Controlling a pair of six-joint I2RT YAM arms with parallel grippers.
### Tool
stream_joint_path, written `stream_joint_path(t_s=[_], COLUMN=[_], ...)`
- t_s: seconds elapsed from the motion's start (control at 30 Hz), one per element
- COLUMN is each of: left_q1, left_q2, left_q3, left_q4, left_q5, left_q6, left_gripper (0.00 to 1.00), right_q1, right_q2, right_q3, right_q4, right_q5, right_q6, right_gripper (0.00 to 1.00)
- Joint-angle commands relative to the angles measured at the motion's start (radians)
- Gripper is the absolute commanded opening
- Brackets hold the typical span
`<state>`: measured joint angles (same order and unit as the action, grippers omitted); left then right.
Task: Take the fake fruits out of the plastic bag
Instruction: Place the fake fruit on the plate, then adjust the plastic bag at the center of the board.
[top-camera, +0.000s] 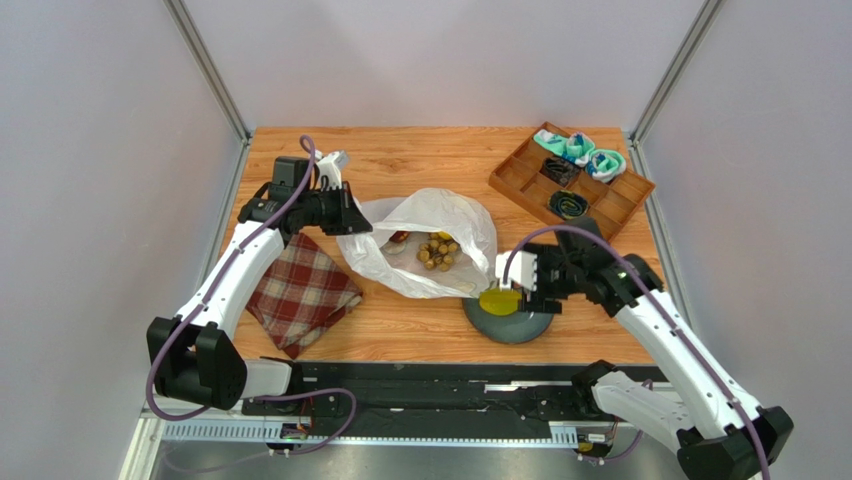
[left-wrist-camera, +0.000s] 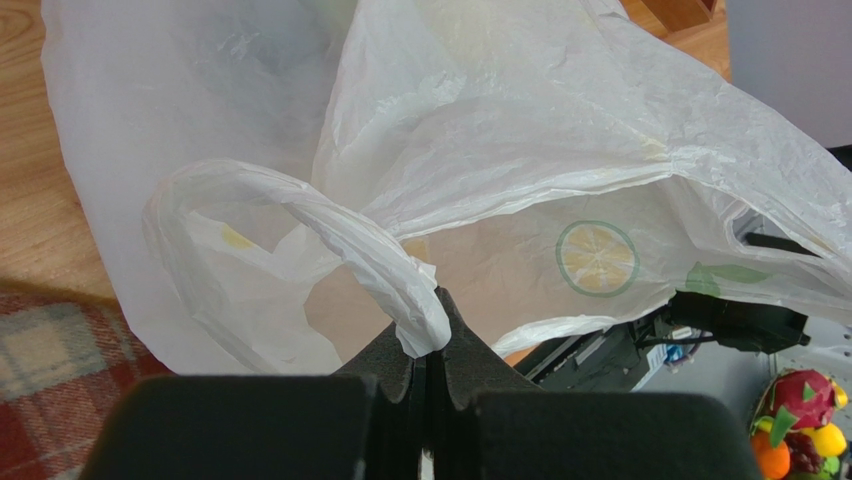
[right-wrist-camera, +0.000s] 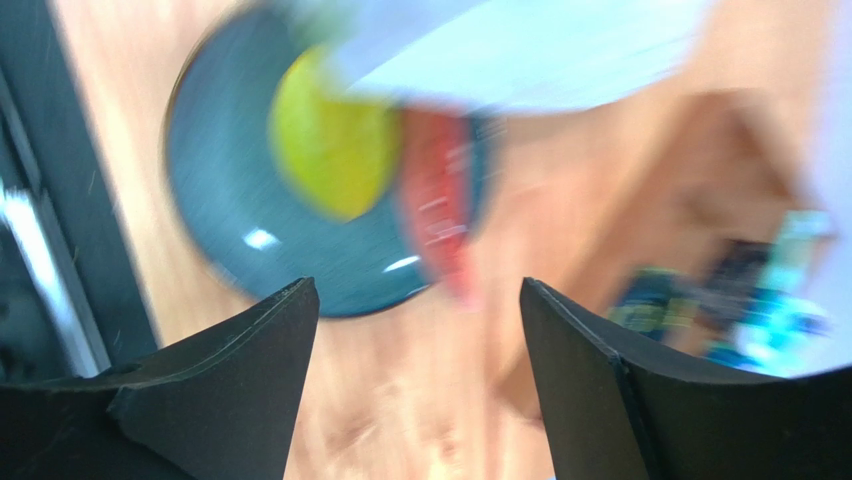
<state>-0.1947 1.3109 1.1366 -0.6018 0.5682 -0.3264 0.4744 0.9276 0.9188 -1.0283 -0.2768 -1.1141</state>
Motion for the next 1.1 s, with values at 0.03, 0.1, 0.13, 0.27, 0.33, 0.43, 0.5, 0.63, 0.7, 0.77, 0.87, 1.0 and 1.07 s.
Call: stream_joint_path(t_s=[0.03,0.1,0.13,0.27,0.33,0.43,0.5,0.63,0.7,0.77,0.87,1.0,1.07], left_q1=[0.003,0.003,0.003,0.003,0.003,0.003,0.003,0.003,0.003,0.003,0.003,-0.078,-0.149], left_q2=[-0.044,-0.045,-0.047,-0.048,-0.048,-0.055,-0.065,-0.076,-0.088,-0.11,-0.174,-0.223,-0.214], left_q3=[0.034,0.035,0.037,0.051,0.057,0.064,0.066,0.083,0.103,0.126,0.172,0.268,0.314], left_q4=[-0.007,-0.013,-0.012,-0.016,-0.021,-0.029,-0.038,-0.065,-0.117,-0.169,-0.235,-0.299,-0.302], left_q5=[0.025,0.032,0.038,0.042,0.036,0.026,0.021,0.004,-0.013,-0.068,-0.044,0.094,0.104], left_q6=[0.041,0.046,0.046,0.047,0.053,0.064,0.069,0.098,0.13,0.187,0.292,0.458,0.513], left_gripper=[0.0,0.0,0.0,0.0,0.0,0.0,0.0,0.0,0.1,0.32,0.6,0.76,0.76], right_q1=[0.0,0.0,0.018,0.136,0.184,0.199,0.207,0.245,0.245,0.242,0.242,0.244,0.242], right_q2=[0.061,0.115,0.164,0.236,0.251,0.243,0.26,0.307,0.341,0.373,0.372,0.379,0.393], right_q3=[0.398,0.489,0.558,0.582,0.562,0.483,0.476,0.477,0.521,0.554,0.578,0.606,0.617], right_q4=[0.066,0.066,0.063,0.039,0.027,0.118,0.14,0.188,0.177,0.159,0.149,0.161,0.174], right_q5=[-0.12,-0.183,-0.227,-0.207,-0.145,-0.083,-0.075,0.096,0.155,0.165,0.111,0.047,0.044], right_q6=[0.412,0.569,0.612,0.682,0.692,0.712,0.703,0.7,0.712,0.712,0.734,0.799,0.864], right_gripper=[0.8,0.82,0.85,1.0,1.0,1.0,1.0,0.76,0.61,0.25,0.0,0.0,0.0])
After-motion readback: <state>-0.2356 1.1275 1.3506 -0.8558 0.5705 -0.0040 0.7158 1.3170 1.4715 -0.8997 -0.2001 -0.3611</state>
